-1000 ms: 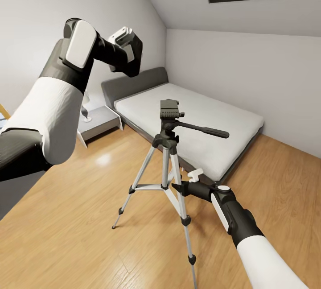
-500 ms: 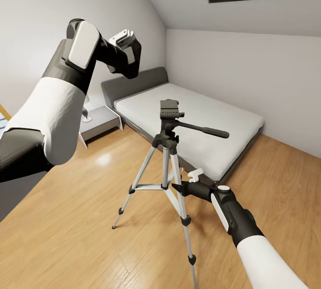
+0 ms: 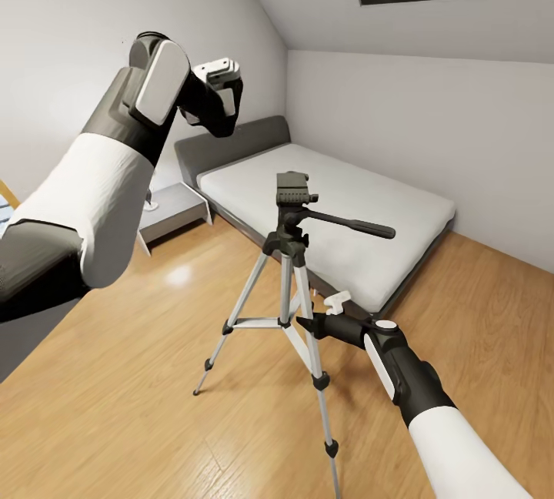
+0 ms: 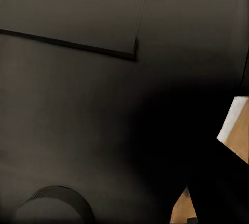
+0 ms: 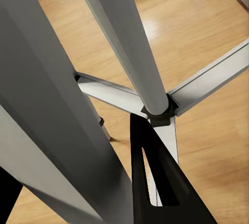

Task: Attach the digital camera to the camera tripod in the bedroom.

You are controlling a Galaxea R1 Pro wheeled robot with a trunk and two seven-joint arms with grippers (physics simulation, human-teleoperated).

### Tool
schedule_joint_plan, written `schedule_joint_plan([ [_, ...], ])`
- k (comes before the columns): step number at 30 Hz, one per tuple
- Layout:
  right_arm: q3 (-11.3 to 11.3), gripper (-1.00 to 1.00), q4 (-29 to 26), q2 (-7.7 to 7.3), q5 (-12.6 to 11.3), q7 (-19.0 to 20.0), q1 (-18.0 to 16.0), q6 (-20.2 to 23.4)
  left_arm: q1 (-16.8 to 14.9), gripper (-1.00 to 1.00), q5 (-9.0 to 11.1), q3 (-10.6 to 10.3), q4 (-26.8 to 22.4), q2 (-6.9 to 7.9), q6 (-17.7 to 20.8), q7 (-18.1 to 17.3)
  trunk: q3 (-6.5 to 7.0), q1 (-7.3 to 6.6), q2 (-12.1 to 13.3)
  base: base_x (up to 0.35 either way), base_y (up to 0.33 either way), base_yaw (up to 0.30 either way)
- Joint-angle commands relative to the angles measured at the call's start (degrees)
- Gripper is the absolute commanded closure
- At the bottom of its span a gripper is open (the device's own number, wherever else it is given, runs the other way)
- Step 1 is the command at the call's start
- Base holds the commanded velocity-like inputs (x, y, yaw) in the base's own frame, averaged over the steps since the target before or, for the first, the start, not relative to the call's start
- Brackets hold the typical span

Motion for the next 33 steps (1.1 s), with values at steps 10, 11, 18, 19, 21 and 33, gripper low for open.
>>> schedule_joint_plan([
  [10, -0.12, 1.0, 0.2, 0.0, 1.47, 0.21, -0.02, 0.19, -0.07, 1.0, -1.36, -3.96, 0.75, -0.71, 0.54, 8.03, -0.12, 0.05, -0.08, 0.0, 0.0, 0.0],
  [11, -0.12, 1.0, 0.22, 0.0, 1.45, 0.21, -0.02, 0.19, -0.07, 1.0, -1.38, -4.03, 0.81, -0.72, 0.56, 8.17, -0.12, 0.05, -0.08, 0.0, 0.0, 0.0],
  [18, -0.12, 1.0, 0.2, 0.0, 1.39, 0.21, -0.02, 0.19, -0.07, 1.0, -0.53, -4.49, 0.33, -0.4, 0.42, -0.15, -0.12, 0.05, -0.08, 0.0, 0.0, 0.0],
  [19, -0.12, 1.0, 0.2, 0.0, 1.38, 0.21, -0.02, 0.19, -0.07, 1.0, -0.45, -4.51, 0.28, -0.2, 0.39, -2.97, -0.12, 0.05, -0.08, 0.0, 0.0, 0.0],
  [21, -0.12, 1.0, 0.2, 0.0, 1.38, 0.21, -0.02, 0.19, -0.07, 1.0, -0.47, -4.54, 0.21, 0.45, 0.33, -9.66, -0.12, 0.05, -0.08, 0.0, 0.0, 0.0],
  [33, -0.12, 1.0, 0.21, 0.0, 1.38, 0.21, -0.02, 0.19, -0.07, 1.0, -9.4, -4.5, -5.64, 12.58, -2.81, -57.9, -0.12, 0.05, -0.08, 0.0, 0.0, 0.0],
])
